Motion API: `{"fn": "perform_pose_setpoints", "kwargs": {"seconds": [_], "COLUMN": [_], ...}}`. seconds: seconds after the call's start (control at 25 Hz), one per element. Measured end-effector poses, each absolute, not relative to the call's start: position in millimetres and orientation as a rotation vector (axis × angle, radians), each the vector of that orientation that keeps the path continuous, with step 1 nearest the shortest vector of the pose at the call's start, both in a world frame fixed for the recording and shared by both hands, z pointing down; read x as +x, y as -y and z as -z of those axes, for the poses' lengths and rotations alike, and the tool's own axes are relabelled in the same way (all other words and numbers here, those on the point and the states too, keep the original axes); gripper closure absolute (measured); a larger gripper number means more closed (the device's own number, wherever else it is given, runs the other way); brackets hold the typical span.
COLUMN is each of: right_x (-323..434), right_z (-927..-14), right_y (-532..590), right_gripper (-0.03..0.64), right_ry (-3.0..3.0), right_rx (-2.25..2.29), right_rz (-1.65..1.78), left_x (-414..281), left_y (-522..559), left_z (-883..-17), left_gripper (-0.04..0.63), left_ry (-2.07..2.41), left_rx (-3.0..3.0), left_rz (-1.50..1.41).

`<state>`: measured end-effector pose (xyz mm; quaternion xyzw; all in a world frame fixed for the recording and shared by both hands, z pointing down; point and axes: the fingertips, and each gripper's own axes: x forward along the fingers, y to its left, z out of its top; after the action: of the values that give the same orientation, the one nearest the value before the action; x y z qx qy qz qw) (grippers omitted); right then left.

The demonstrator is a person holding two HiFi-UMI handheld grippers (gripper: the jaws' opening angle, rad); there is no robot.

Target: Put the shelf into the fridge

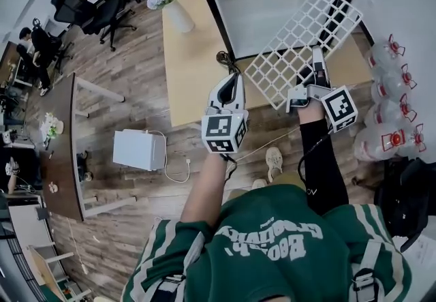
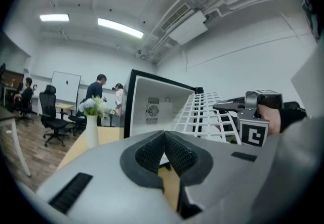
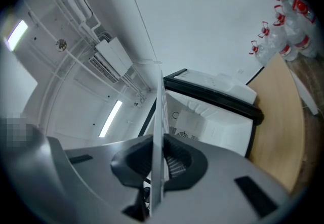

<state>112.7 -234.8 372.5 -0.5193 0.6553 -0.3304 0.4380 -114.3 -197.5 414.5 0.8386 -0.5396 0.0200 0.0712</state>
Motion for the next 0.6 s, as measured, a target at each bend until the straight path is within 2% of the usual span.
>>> {"fn": "perform_pose_setpoints", "kwargs": {"seconds": [0.04, 0.12, 0.24, 0.6], "right_x": [113.7, 115.3, 116.1, 106.1], "right_z": [-370.6, -366.3, -355.6, -337.0], "right_y": [237.5, 241.2, 244.2, 240.1], "right_gripper": [0.584, 0.584, 0.584, 0.584], "right_ry": [-1.632, -1.651, -1.789, -1.905], "right_rx": [-1.282, -1.266, -1.277, -1.185], "right_rz": [0.818, 0.801, 0.691, 0.624], "left_x": [-109.9, -98.9, -84.9, -54.8], "left_y": [196.8, 193.9, 190.5, 181.6], "left_z": [-423.7, -439.9, -457.9, -469.6], "left_gripper": [0.591, 0.485, 0.414, 0.402], "left_ry": [1.563, 1.416, 1.205, 0.765], "left_rx": [2.499, 2.450, 2.338, 2.099], "left_rz": [-0.038, 0.030, 0.177, 0.510]}}
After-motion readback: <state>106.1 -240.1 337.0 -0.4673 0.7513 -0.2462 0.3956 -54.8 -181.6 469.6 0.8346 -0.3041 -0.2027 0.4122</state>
